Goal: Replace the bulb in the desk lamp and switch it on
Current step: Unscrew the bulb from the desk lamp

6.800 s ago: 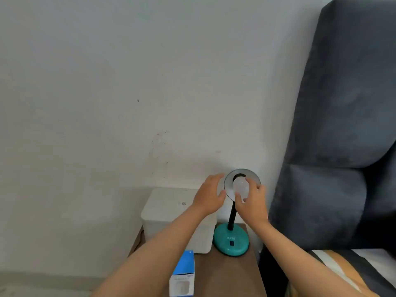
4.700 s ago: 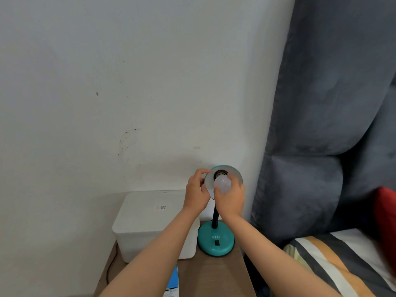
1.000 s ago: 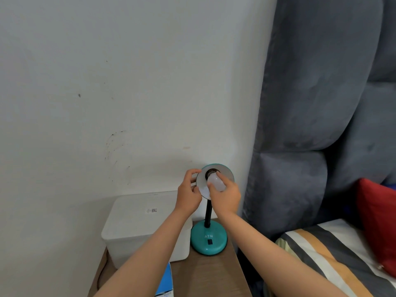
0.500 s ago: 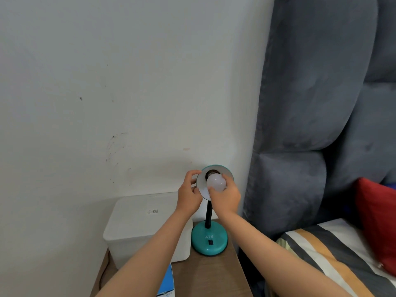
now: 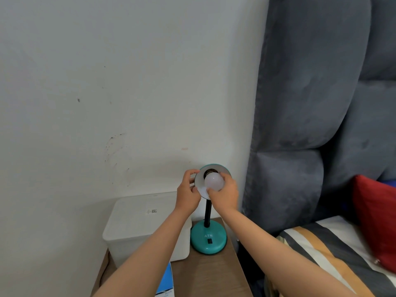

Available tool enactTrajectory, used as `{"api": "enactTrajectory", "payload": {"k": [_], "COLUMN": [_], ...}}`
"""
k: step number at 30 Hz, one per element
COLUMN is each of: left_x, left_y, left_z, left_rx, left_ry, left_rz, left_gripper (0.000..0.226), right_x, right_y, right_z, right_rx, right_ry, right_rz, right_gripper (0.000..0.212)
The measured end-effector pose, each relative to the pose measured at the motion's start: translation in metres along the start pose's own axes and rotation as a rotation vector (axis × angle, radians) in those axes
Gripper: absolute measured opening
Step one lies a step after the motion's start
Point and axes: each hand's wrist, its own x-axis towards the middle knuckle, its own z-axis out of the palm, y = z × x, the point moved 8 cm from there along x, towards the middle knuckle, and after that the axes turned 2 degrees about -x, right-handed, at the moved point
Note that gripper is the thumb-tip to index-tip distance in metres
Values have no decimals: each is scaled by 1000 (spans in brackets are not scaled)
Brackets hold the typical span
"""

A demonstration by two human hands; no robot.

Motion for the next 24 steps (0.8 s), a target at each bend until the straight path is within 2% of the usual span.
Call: {"api": "enactTrajectory", "payload": {"k": [3, 8, 14, 24], "left_x": [0, 1, -2, -2], "left_y": [0, -1, 1, 5], "left_z": [-1, 0, 0, 2], "left_rx": [1, 12, 7, 11], "left_ry": [8, 21, 23, 16], "left_rz": [0, -13, -14, -12], "left_gripper": [50, 49, 47, 46], "right_x": [-1, -4, -2, -3], "right_y": [-1, 0, 0, 0], "right_z": [2, 0, -1, 0], "right_rx": [10, 12, -78, -55], "right_ry": [15, 34, 7, -26], "right_rz": [-8, -40, -55, -71], "right_gripper": [61, 48, 48, 55]}}
